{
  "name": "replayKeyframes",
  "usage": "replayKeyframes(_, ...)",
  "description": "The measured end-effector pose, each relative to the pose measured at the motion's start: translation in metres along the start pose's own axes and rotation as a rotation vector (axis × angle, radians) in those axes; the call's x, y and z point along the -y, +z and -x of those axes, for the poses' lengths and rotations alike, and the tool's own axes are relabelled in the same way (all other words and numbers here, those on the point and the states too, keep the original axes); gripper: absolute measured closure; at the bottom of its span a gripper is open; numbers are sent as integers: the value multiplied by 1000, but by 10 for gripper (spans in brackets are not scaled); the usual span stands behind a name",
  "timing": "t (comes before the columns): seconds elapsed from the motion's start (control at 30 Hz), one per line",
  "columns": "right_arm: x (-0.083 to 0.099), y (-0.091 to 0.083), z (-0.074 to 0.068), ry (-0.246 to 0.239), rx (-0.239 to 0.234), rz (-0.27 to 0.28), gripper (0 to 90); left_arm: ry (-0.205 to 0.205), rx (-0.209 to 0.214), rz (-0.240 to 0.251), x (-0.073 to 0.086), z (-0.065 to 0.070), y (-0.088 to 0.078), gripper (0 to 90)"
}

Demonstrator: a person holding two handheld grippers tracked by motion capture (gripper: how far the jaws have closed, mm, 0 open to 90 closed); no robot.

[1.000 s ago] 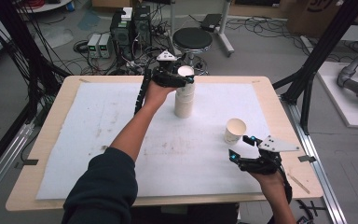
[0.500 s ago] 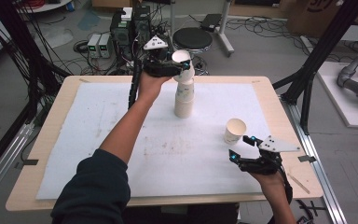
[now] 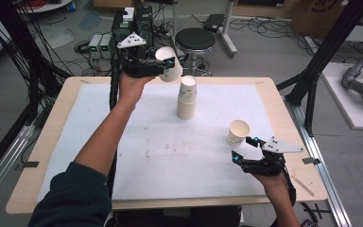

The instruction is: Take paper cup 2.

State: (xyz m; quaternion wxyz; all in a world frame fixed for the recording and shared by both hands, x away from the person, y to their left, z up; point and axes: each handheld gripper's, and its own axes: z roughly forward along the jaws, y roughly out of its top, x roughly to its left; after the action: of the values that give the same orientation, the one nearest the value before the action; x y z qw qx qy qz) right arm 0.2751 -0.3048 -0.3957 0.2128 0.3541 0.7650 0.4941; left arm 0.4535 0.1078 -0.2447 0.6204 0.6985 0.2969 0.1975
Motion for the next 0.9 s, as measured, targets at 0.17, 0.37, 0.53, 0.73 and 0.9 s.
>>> replayKeyframes(0.17, 0, -2, -2, -1, -4, 0, 205, 11, -2, 10, 0, 4, -18, 360)
replayKeyframes(0.37, -1, 0, -3, -5, -14, -1, 205, 9, 2, 14, 16, 11, -39, 360)
replayKeyframes(0.53, -5, 3, -6, -17, -21, -2, 205, 16, 14, -13, 34, 16, -51, 359)
replayKeyframes(0.73, -6, 7, -11, -26, -36, -12, 205, 15, 28, -38, 49, 20, -57, 360)
replayKeyframes(0.9, -6, 8, -12, -30, -43, -14, 205, 11, 30, -49, 57, 21, -60, 359)
